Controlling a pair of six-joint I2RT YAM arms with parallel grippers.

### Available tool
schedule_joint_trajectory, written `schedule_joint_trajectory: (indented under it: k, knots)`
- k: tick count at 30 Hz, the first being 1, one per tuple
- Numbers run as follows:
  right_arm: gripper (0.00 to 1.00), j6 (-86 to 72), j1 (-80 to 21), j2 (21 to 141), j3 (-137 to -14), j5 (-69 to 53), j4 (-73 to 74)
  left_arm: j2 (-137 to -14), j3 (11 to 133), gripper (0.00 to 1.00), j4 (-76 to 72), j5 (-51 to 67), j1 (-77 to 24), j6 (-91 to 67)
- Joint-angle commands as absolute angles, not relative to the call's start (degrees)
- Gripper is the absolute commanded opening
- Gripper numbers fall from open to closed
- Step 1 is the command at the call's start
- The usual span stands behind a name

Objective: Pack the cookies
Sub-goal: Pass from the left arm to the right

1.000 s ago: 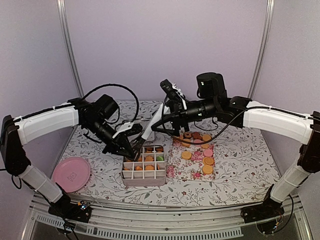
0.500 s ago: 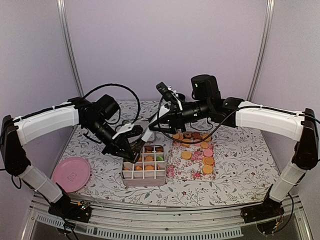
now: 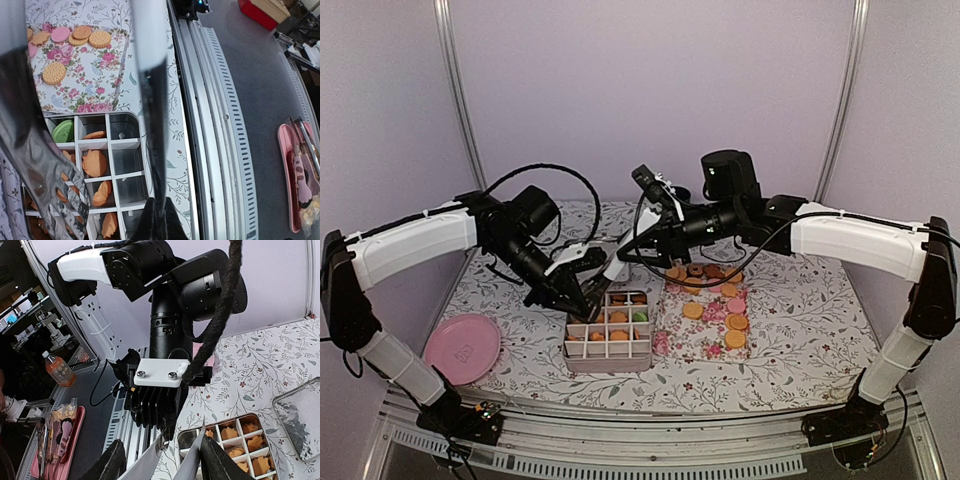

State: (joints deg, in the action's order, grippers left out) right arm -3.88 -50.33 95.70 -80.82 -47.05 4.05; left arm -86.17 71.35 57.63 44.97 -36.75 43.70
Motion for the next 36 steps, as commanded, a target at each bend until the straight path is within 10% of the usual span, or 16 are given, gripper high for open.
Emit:
schedule_joint_trajectory:
  k: [1,18,22,27,36]
  knots:
    - [0.53,-4.6,-51.4,95.9,-79.6,-47.7,2.5,-86.3,73.6,0.00,55.6,46.2,-37.4,42.8]
    - [0.25,-2.8,-51.6,95.4,-81.3,-42.8,6.7,-86.9,73.6,0.01,55.3,43.4,-37.6,42.9]
    - [0.21,-2.3,-51.4,92.7,-79.7,-38.7,7.5,-87.2,73.9,0.48,53.5,40.1,-37.5,40.0]
    - [0.13,-2.5,-49.4,87.8,-75.8,-31.7,8.5,-85.5,73.5,0.84,52.1,36.7,-36.4,38.1]
    - [0.18,-4.2,-45.4,75.8,-66.4,-5.2,15.7,-81.9,70.7,0.99,49.4,33.0,-27.0,33.9]
